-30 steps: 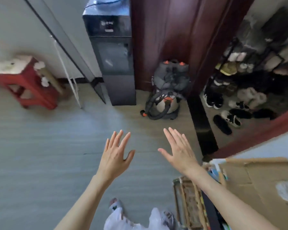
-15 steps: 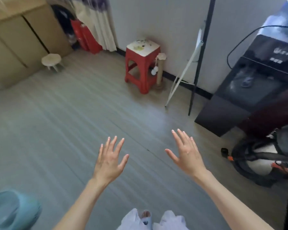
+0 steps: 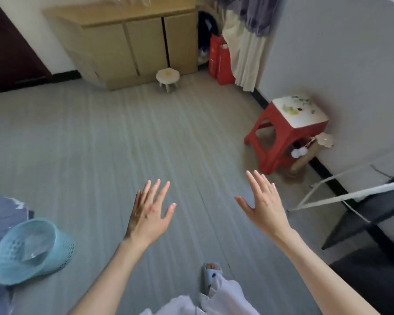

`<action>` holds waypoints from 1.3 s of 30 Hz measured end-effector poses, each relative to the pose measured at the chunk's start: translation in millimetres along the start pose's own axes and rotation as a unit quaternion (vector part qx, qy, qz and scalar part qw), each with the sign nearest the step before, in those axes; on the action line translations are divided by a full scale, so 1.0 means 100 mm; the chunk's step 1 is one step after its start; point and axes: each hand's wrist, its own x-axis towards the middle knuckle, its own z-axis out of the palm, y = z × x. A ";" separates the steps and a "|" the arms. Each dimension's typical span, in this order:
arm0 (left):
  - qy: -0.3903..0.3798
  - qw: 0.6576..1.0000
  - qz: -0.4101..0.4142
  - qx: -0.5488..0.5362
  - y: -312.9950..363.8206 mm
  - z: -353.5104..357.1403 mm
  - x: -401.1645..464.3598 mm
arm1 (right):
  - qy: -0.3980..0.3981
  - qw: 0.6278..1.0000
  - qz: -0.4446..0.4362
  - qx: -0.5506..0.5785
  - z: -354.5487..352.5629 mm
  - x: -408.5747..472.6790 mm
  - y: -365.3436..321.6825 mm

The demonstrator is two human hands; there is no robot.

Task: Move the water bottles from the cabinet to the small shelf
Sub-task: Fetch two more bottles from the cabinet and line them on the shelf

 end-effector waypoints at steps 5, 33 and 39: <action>0.048 0.996 -0.075 -0.016 -0.21 -0.19 0.84 | -0.036 0.997 -0.066 0.006 0.08 1.29 -0.24; 0.092 0.983 -0.159 -0.025 -2.90 -1.07 6.89 | -0.065 0.983 -0.170 0.008 1.33 8.21 -2.09; 0.116 0.980 -0.159 -0.030 -3.15 -1.44 8.46 | -0.065 0.979 -0.192 0.003 1.35 9.81 -2.29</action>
